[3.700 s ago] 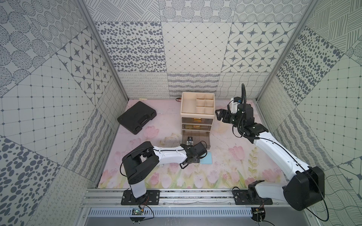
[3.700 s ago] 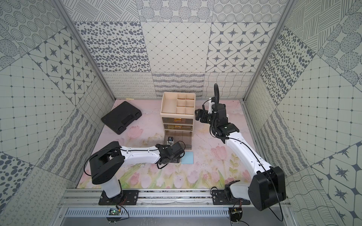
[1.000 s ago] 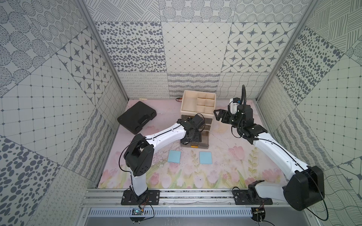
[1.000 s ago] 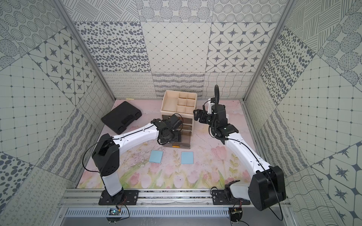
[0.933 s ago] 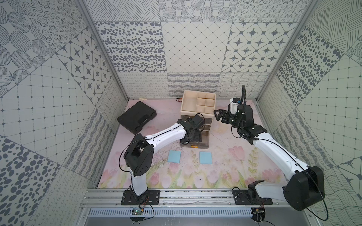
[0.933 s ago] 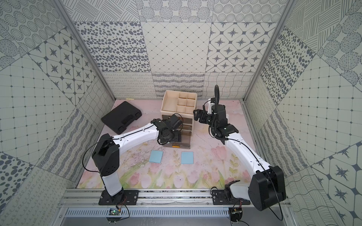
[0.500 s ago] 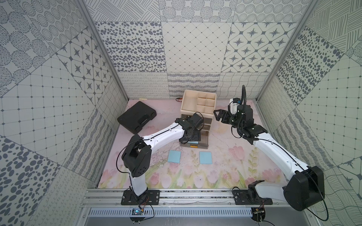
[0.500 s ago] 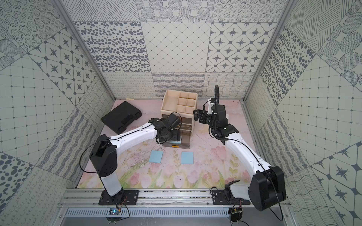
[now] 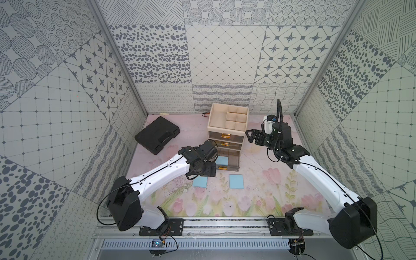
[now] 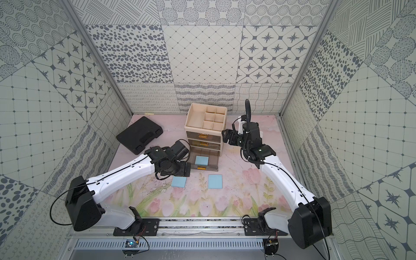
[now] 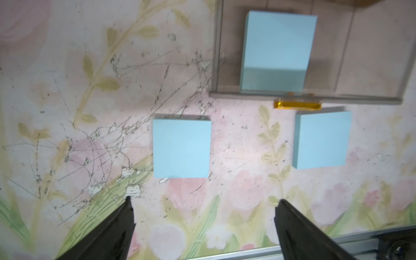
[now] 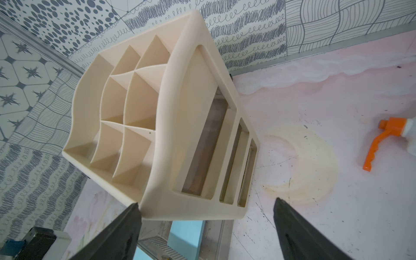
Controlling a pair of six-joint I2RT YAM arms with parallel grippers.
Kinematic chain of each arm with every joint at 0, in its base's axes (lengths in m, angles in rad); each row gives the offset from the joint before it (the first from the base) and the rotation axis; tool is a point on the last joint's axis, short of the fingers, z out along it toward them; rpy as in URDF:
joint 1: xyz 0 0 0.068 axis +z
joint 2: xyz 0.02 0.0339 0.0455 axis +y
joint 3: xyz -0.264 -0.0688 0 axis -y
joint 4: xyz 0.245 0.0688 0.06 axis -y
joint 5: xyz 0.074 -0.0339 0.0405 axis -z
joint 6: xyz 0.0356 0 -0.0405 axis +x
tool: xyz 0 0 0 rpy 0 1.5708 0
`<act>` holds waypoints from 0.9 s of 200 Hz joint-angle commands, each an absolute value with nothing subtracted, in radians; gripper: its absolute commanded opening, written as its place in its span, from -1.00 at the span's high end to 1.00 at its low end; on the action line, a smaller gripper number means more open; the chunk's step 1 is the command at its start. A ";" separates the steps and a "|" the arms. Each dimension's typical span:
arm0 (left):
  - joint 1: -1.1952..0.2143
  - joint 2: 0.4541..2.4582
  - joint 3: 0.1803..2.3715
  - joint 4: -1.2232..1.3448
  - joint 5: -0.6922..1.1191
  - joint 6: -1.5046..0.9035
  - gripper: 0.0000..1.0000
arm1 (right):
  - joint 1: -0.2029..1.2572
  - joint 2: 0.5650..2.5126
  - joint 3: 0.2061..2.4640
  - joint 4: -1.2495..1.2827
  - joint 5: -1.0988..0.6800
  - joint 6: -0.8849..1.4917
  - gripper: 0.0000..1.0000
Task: Please put the sticky notes in the drawer by color
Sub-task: Place the sticky notes in the drawer, then pick up the sticky notes from the center of the board.
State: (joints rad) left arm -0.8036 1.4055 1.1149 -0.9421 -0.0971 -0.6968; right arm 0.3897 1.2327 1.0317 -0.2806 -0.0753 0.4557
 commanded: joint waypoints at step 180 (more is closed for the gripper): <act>-0.748 1.598 0.900 -0.630 -0.088 -0.610 -1.00 | 0.502 1.242 0.997 -0.350 0.071 0.439 -0.98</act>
